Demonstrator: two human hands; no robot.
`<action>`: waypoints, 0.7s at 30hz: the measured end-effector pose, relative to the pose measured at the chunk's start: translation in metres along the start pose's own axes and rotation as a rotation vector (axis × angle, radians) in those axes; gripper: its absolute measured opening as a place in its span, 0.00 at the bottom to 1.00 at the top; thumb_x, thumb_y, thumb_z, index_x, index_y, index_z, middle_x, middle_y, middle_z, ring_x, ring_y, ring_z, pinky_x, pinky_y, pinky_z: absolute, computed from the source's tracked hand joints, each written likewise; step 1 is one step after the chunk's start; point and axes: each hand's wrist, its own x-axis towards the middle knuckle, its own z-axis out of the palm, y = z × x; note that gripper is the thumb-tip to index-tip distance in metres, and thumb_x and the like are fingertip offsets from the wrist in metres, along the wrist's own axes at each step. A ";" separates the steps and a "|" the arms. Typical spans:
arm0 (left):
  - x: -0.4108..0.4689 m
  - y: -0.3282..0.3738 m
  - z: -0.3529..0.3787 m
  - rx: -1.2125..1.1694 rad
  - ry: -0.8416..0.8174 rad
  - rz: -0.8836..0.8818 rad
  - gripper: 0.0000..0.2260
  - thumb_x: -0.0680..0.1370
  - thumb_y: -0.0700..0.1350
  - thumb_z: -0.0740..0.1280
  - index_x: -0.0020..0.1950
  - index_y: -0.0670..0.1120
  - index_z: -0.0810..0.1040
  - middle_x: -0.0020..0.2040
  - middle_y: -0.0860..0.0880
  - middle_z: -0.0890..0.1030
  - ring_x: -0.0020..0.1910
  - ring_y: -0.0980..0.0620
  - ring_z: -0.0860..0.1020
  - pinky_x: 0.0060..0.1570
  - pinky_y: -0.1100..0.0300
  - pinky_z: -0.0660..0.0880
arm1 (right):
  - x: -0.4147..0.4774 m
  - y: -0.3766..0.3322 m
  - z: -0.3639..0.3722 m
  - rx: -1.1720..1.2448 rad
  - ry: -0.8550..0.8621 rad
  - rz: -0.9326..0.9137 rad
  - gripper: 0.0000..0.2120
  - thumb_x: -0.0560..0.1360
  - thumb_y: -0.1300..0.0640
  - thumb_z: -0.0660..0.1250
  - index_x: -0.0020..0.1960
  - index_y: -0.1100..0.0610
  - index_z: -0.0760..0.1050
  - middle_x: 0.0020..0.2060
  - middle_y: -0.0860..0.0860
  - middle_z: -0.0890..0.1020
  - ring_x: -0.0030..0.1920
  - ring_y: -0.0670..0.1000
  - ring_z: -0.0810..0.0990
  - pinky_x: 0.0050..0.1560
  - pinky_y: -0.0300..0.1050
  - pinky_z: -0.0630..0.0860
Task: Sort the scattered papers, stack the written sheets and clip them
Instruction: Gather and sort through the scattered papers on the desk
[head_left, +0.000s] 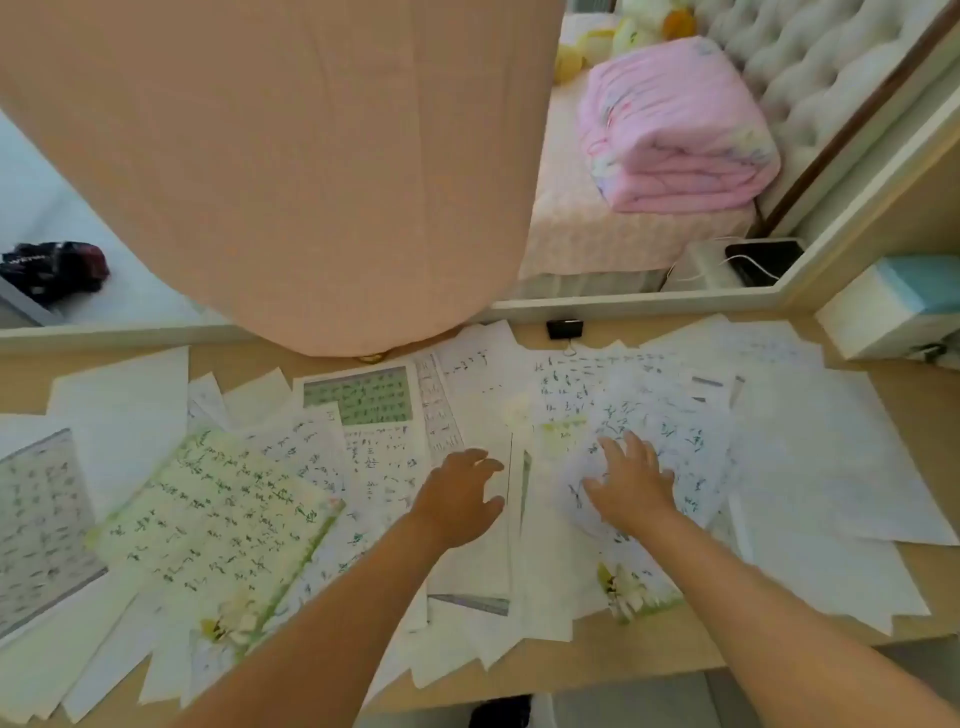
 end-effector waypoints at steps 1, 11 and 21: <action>0.016 0.010 0.005 0.029 -0.022 0.027 0.24 0.80 0.54 0.63 0.76 0.53 0.65 0.78 0.49 0.62 0.76 0.48 0.59 0.74 0.49 0.61 | 0.006 0.012 0.000 -0.021 -0.018 0.056 0.34 0.79 0.40 0.56 0.80 0.47 0.48 0.80 0.54 0.45 0.79 0.60 0.44 0.74 0.67 0.51; 0.111 0.069 0.030 0.290 -0.093 0.079 0.38 0.77 0.65 0.62 0.81 0.55 0.49 0.82 0.48 0.45 0.80 0.44 0.44 0.77 0.45 0.50 | 0.016 0.041 0.026 0.060 -0.126 -0.283 0.27 0.81 0.44 0.56 0.78 0.41 0.53 0.80 0.47 0.44 0.80 0.52 0.40 0.77 0.61 0.44; 0.140 0.071 0.050 0.285 -0.111 0.058 0.39 0.74 0.68 0.64 0.80 0.55 0.55 0.82 0.46 0.45 0.80 0.46 0.42 0.78 0.44 0.41 | 0.054 0.074 0.002 0.550 0.089 0.692 0.50 0.69 0.42 0.74 0.79 0.51 0.48 0.78 0.56 0.50 0.78 0.60 0.49 0.68 0.65 0.63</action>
